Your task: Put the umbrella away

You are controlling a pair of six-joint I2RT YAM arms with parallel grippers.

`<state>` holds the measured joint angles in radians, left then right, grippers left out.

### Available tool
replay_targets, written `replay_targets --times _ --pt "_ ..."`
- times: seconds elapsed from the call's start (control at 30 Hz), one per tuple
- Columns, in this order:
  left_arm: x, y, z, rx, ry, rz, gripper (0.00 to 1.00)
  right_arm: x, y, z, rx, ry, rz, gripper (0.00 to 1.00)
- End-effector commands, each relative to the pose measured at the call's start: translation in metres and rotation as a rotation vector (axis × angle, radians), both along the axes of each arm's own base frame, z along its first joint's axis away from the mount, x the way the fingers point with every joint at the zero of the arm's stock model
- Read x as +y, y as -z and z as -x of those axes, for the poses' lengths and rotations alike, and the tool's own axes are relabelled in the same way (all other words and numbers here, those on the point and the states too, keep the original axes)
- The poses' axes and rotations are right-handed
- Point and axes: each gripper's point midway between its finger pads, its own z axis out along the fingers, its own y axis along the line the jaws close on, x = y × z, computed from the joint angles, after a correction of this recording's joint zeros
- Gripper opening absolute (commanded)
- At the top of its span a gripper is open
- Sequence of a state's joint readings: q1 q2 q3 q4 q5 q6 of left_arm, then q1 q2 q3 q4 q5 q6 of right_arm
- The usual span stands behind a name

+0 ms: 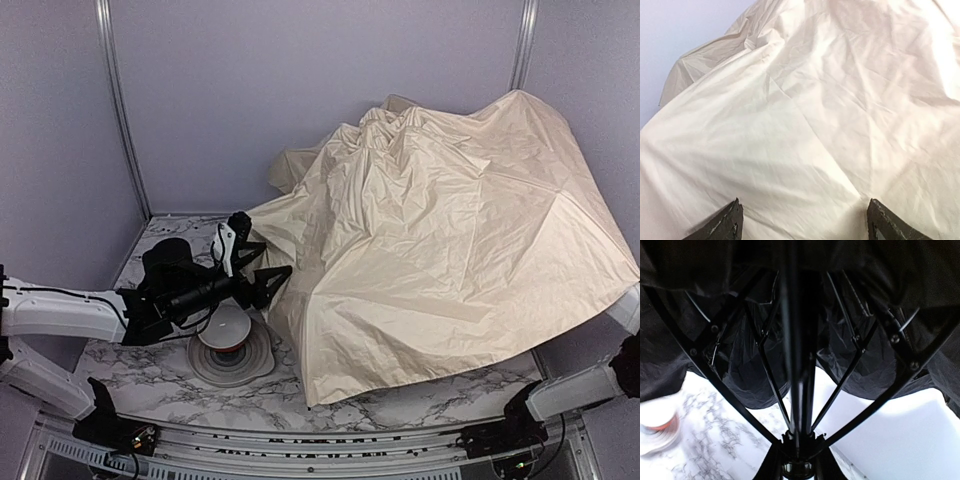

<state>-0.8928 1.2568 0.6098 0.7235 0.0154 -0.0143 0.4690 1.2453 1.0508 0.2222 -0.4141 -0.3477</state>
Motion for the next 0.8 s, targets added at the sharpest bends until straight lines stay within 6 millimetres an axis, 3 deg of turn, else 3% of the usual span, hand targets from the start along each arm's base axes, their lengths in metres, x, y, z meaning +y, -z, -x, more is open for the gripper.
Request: replay_targets --times 0.0,0.1,0.2,0.33,0.43,0.53,0.77 --pt "-0.020 -0.010 -0.021 0.005 -0.013 0.011 0.84 0.029 -0.009 0.021 -0.074 -0.075 0.120 0.00" --pt "-0.035 -0.021 -0.021 -0.021 0.041 0.058 0.83 0.049 0.031 0.028 -0.022 -0.080 0.252 0.01" --pt "-0.049 -0.019 -0.017 -0.021 0.112 0.101 0.82 0.069 0.072 0.036 0.058 -0.102 0.365 0.02" --pt "-0.079 -0.001 -0.013 0.047 0.233 0.143 0.77 0.097 0.099 0.054 0.136 -0.149 0.454 0.04" --pt "-0.091 -0.009 -0.003 0.041 0.311 0.226 0.75 0.113 0.117 0.064 0.170 -0.154 0.538 0.05" --pt "-0.093 -0.027 0.007 -0.007 0.362 0.308 0.75 0.120 0.113 0.068 0.171 -0.122 0.599 0.01" --pt "-0.109 -0.061 0.014 -0.065 0.448 0.358 0.74 0.118 0.062 0.063 0.106 -0.037 0.584 0.00"
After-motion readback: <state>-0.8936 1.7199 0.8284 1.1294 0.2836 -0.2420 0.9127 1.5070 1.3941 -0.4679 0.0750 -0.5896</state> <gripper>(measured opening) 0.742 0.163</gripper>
